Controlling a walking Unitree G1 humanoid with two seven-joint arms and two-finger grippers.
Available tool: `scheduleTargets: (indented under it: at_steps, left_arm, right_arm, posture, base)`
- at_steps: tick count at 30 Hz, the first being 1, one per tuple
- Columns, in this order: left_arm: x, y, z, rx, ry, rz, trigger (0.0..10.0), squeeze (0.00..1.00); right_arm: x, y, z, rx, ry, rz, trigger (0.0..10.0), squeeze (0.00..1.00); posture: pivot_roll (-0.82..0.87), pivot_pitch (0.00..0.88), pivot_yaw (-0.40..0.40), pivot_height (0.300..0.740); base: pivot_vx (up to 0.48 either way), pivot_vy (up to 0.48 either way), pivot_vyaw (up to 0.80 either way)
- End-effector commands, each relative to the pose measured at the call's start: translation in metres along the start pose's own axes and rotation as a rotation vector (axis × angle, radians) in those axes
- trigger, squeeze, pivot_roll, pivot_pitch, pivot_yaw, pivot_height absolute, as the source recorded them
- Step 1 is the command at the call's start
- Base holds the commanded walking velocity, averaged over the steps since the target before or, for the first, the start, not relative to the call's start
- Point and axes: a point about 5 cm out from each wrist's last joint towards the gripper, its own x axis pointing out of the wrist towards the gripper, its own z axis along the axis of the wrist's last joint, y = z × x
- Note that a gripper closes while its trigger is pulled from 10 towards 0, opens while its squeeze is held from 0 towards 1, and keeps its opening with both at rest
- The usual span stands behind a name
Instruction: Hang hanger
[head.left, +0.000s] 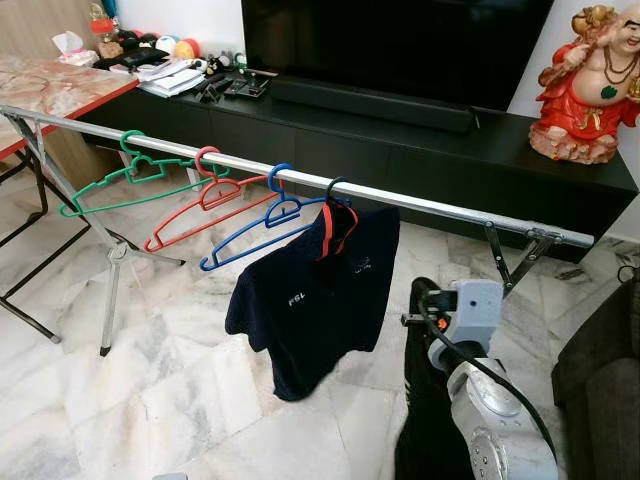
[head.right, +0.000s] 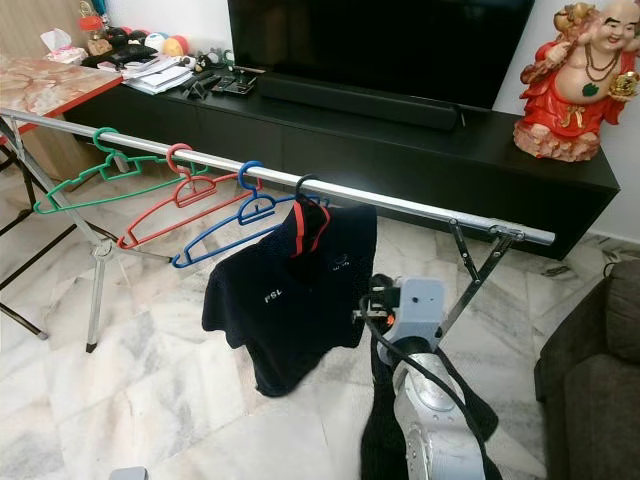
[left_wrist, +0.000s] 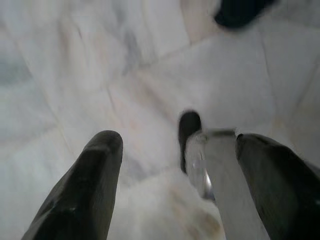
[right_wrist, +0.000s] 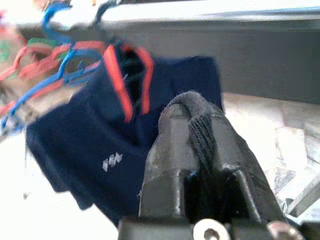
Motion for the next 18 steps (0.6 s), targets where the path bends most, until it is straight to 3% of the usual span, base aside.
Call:
scheduleTargets:
  at_steps: [1, 3, 5, 8, 9, 11, 14, 18]
  left_arm:
    - [0.008, 0.019, 0.047, 0.040, -0.208, 0.030, 10.0, 0.00]
    - [0.009, 0.029, 0.085, 0.088, -0.365, 0.029, 10.0, 0.00]
    - [0.006, 0.029, 0.095, 0.110, -0.438, 0.021, 10.0, 0.00]
    - [0.000, 0.013, 0.124, 0.230, -0.575, -0.015, 10.0, 0.00]
    - [-0.004, 0.008, 0.130, 0.239, -0.620, -0.030, 10.0, 0.00]
    - [-0.010, -0.006, 0.149, 0.176, -0.708, -0.053, 10.0, 0.00]
    - [-0.010, -0.005, 0.153, 0.139, -0.713, -0.059, 10.0, 0.00]
    - [-0.009, -0.008, 0.159, 0.125, -0.707, -0.084, 10.0, 0.00]
  right_arm:
    - [0.001, -0.004, 0.004, 0.017, -0.025, -0.047, 10.0, 0.00]
    - [0.001, -0.010, 0.001, 0.044, -0.021, -0.096, 10.0, 0.00]
    - [0.000, -0.014, -0.003, 0.066, -0.017, -0.121, 10.0, 0.00]
    - [-0.005, -0.020, -0.011, 0.036, 0.000, -0.128, 10.0, 0.00]
    - [-0.006, -0.023, -0.013, 0.038, 0.000, -0.138, 10.0, 0.00]
    - [-0.007, -0.032, -0.013, 0.039, -0.002, -0.185, 10.0, 0.00]
    - [-0.007, -0.032, -0.012, 0.055, -0.018, -0.202, 10.0, 0.00]
    - [-0.006, -0.030, -0.009, 0.087, -0.045, -0.231, 10.0, 0.00]
  posture:
    - [-0.02, 0.127, 0.013, 0.740]
    - [-0.02, 0.125, 0.011, 0.740]
    - [-0.02, 0.120, 0.009, 0.740]
    - [-0.01, 0.109, 0.005, 0.740]
    - [-0.01, 0.106, 0.003, 0.740]
    - [0.01, 0.094, 0.000, 0.740]
    - [0.01, 0.082, 0.009, 0.740]
    - [-0.01, 0.073, 0.018, 0.740]
  base:
    - [0.000, 0.000, 0.00]
    - [0.000, 0.000, 0.00]
    - [0.000, 0.000, 0.00]
    - [0.000, 0.000, 0.00]
    - [0.000, 0.000, 0.00]
    - [0.000, 0.000, 0.00]
    - [0.000, 0.000, 0.00]
    - [0.000, 0.480, 0.00]
